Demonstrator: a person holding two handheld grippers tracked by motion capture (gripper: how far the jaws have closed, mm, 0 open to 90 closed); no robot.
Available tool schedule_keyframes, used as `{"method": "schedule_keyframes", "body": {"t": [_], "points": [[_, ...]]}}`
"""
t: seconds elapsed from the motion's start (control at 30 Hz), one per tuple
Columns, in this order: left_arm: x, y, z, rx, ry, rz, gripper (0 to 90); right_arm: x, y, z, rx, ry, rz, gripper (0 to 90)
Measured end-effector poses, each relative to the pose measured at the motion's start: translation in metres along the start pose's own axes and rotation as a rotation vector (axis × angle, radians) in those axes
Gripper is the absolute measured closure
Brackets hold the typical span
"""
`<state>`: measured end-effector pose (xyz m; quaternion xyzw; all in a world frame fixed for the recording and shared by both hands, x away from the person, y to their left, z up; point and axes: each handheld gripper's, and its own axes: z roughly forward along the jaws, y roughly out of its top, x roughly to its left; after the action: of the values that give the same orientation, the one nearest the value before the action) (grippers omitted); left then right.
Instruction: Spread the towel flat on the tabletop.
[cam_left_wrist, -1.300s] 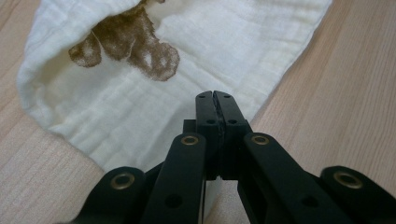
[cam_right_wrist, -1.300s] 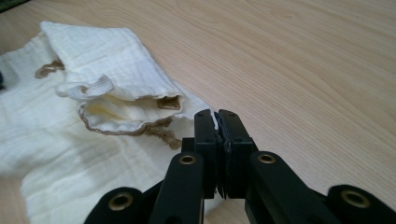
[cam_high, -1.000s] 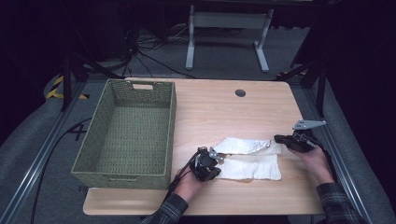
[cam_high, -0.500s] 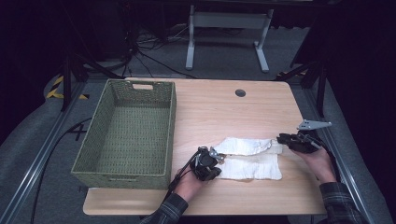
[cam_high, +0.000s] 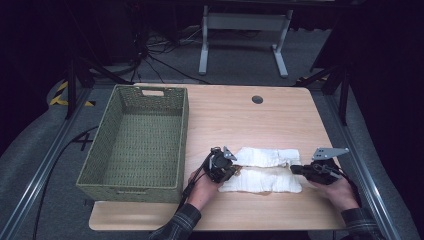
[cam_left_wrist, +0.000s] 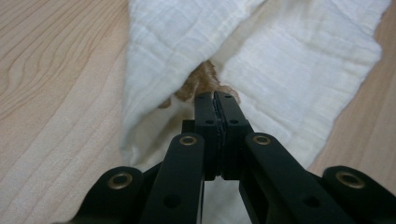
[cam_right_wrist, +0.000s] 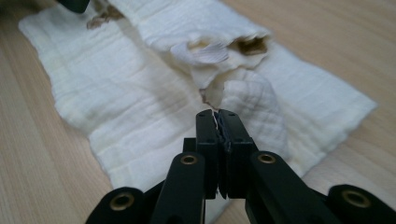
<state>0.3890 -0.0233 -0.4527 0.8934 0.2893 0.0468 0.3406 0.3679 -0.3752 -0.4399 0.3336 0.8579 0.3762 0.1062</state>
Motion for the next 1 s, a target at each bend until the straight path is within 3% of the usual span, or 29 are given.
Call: {"method": "schedule_keyframes", "body": {"t": [0.17,0.27,0.33,0.53,0.63,0.73,0.83,1.0], "points": [[0.0,-0.001,0.003,0.021,-0.003,0.008,89.4,0.005,-0.002,0.011,0.047,0.015,-0.02,86.7],[0.0,-0.002,0.004,0.009,0.008,0.014,89.4,0.006,-0.003,0.012,0.063,0.011,-0.025,79.8],[0.0,-0.002,0.004,0.007,0.003,0.008,89.4,0.01,-0.001,0.008,0.037,-0.009,-0.042,77.0],[0.0,-0.002,0.004,0.005,0.001,0.007,89.4,0.022,0.0,0.003,-0.005,0.025,-0.064,75.5],[0.0,-0.002,0.004,0.005,-0.003,0.004,89.4,0.031,0.0,0.005,-0.001,0.067,-0.071,81.1],[0.001,-0.002,0.004,0.006,-0.002,0.005,89.6,0.028,-0.005,0.015,0.067,0.049,-0.077,88.8],[0.0,-0.003,0.003,0.007,-0.007,-0.003,89.7,0.026,-0.007,0.015,0.072,0.059,-0.061,89.3],[-0.007,-0.01,-0.002,0.022,-0.021,0.012,89.7,0.031,-0.011,0.011,0.078,0.079,-0.077,89.4]]}}
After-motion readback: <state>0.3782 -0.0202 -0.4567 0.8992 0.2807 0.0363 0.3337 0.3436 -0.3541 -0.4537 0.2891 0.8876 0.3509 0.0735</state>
